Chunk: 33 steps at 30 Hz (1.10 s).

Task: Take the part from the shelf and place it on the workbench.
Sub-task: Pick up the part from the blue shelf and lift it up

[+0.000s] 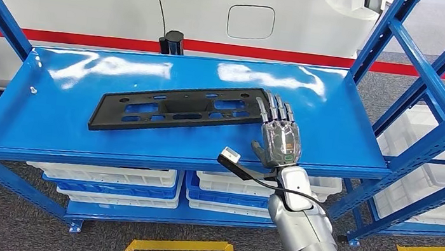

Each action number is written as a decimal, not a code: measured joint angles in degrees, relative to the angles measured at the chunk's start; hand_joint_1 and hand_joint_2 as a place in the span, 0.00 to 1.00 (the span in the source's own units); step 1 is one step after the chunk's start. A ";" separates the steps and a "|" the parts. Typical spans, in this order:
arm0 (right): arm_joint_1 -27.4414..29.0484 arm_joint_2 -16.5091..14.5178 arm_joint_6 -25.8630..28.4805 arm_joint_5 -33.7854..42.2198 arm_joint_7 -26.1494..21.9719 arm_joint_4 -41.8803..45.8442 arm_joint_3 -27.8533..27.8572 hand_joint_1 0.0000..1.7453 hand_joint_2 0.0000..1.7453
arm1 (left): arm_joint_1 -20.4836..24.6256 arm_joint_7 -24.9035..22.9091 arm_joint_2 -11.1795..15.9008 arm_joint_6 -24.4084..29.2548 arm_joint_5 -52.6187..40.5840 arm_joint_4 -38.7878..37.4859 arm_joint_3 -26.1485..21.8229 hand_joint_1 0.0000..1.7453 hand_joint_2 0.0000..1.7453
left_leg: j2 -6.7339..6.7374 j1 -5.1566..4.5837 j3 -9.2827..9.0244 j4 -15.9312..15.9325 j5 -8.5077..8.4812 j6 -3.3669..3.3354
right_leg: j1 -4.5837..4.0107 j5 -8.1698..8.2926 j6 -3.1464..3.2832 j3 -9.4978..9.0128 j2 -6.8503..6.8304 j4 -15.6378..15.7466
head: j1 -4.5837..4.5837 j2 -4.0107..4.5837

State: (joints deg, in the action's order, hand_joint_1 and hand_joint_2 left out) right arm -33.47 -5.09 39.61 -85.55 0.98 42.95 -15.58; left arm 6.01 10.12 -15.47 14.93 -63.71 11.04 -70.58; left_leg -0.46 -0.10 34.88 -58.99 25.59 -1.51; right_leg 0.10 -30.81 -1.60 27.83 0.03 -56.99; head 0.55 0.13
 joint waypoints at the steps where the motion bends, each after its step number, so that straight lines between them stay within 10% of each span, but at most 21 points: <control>1: 0.00 0.00 0.00 0.00 0.00 0.00 0.00 0.00 1.00 | 0.00 0.00 0.00 0.00 0.00 -0.01 0.00 0.00 0.00 | 0.00 0.00 0.00 0.00 0.00 0.00 | 0.00 0.00 0.00 0.00 0.00 0.00 | 0.00 0.00; 33: -8.90 -3.82 -2.26 7.25 -6.48 -14.00 -0.07 0.00 1.00 | 0.01 -0.02 0.17 -0.71 -1.20 -0.02 1.42 0.00 0.00 | 0.02 0.02 0.00 0.00 -0.01 0.00 | -0.05 0.01 0.00 -0.01 0.01 -0.01 | 0.01 0.00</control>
State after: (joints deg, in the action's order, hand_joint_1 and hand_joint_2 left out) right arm -42.37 -8.91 37.36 -78.30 -5.49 28.95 -15.65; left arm 6.01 10.10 -15.30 14.22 -64.92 11.02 -69.16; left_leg -0.44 -0.08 34.89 -58.99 25.58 -1.51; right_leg 0.06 -30.80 -1.60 27.81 0.04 -57.00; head 0.55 0.13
